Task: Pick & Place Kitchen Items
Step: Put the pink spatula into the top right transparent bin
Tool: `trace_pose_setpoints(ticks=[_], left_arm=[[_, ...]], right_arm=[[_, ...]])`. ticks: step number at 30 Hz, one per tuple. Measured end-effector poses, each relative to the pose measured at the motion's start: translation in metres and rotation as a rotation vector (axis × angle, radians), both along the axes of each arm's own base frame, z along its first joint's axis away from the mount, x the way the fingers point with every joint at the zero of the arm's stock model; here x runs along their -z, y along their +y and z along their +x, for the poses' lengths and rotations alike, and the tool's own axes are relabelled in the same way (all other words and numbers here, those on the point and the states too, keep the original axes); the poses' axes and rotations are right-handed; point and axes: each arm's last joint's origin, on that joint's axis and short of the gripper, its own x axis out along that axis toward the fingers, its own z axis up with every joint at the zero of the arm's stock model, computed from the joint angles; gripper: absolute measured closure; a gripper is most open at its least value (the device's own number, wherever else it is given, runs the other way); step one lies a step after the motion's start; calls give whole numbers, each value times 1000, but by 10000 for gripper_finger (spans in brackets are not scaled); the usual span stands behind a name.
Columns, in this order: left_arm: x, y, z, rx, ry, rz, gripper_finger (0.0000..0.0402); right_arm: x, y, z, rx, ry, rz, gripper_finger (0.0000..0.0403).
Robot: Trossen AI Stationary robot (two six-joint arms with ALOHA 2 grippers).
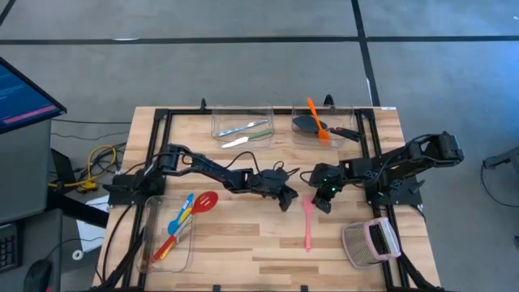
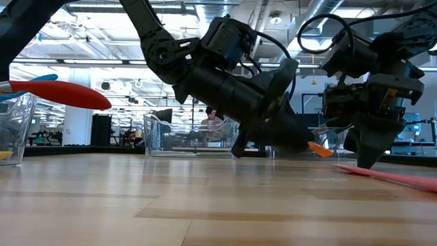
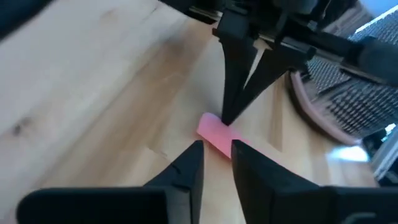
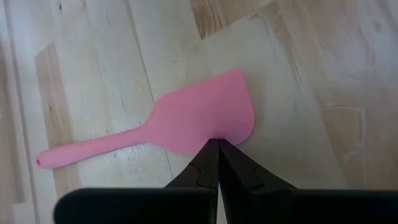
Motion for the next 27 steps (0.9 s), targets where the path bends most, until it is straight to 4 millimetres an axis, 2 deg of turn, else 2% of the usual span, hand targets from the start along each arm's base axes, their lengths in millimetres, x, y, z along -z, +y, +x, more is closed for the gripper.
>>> trace_pose_setpoints(ticks=[5, 11, 15, 19, 23, 27], left_arm=[[4, -12, 0, -12, -7, -81, 316], [12, -21, 2, -20, -30, -94, 329], [16, -24, 0, 95, -5, 139, 363], [10, -31, 3, 197, -43, 351, 396], [14, -40, 2, 280, -29, 559, 393], [14, -52, 0, 364, -13, 895, 381]], right_arm=[[0, 1, 0, -5, -2, -5, 403], [0, 1, 0, -20, -10, -13, 403], [0, 1, 1, -27, -15, -17, 403], [0, 1, 1, -25, -15, -21, 403], [0, 1, 1, -24, -16, -22, 403], [0, 1, 1, -17, -16, -19, 403]])
